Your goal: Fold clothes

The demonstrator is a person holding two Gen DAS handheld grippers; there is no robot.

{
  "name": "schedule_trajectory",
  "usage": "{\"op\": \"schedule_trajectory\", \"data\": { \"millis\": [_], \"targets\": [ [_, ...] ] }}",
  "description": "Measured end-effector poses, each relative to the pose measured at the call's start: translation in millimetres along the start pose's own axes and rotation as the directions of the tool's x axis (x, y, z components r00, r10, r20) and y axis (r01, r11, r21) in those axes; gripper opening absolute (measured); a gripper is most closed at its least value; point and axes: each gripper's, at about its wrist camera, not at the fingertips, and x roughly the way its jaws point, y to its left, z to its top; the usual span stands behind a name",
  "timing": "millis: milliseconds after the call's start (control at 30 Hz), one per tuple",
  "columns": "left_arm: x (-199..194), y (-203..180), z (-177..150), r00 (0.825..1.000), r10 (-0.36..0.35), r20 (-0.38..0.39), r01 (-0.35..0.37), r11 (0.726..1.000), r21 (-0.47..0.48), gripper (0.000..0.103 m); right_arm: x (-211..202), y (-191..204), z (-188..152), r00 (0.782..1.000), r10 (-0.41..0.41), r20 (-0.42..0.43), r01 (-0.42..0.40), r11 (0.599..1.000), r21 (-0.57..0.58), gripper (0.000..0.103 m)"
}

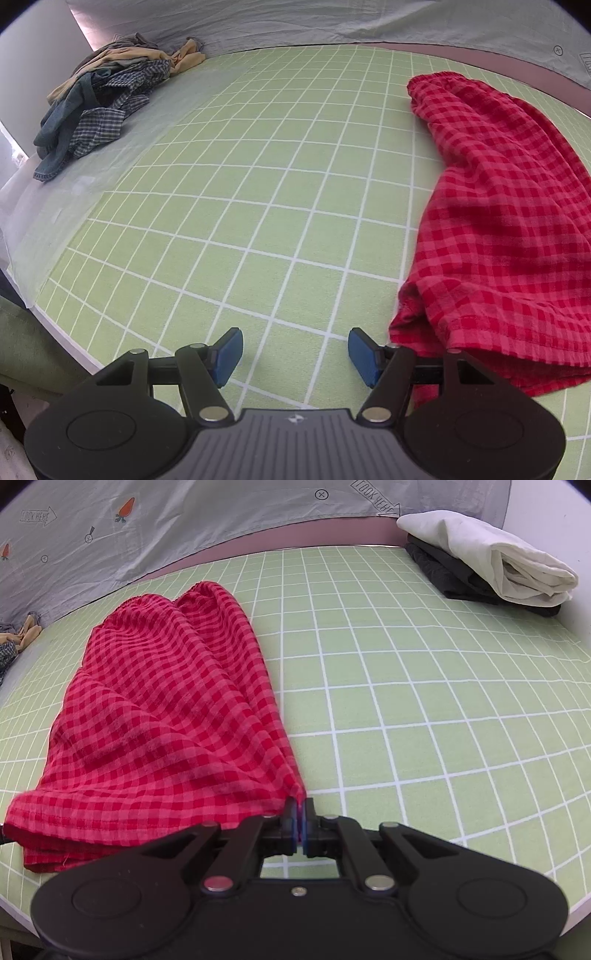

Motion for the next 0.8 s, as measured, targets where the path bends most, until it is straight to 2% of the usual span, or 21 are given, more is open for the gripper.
{"op": "schedule_trajectory", "data": {
  "millis": [67,100,133,267,433,700,800],
  "targets": [
    [-3,8,1,1.0,0.005,-0.009,-0.005,0.999,-0.032,0.064,-2,-2,3,1.0,0.0,-0.001,0.0,1.0,0.0,0.012],
    [-7,12,2,1.0,0.007,-0.006,-0.007,0.999,-0.052,0.064,-3,-4,5,1.0,0.007,0.003,-0.007,1.0,0.008,0.022],
    [-12,16,3,1.0,0.009,0.002,-0.009,0.997,-0.072,0.064,-5,-5,8,1.0,0.015,0.008,-0.015,1.0,0.016,0.027],
    [-23,26,18,1.0,0.008,0.029,-0.004,0.991,-0.136,0.064,-14,-6,25,0.998,0.035,0.055,-0.036,0.999,0.02,0.039],
    [-22,11,36,0.998,-0.034,0.049,0.041,0.989,-0.141,0.065,-12,1,50,0.991,0.057,0.119,-0.056,0.998,-0.01,0.041],
    [10,-39,65,0.993,-0.108,0.04,0.112,0.985,-0.133,0.065,31,24,89,0.984,0.094,0.151,-0.078,0.991,-0.106,0.041],
    [20,-55,75,0.993,-0.109,0.044,0.114,0.987,-0.113,0.065,46,32,105,0.978,0.146,0.147,-0.13,0.985,-0.114,0.04]
  ]
}}
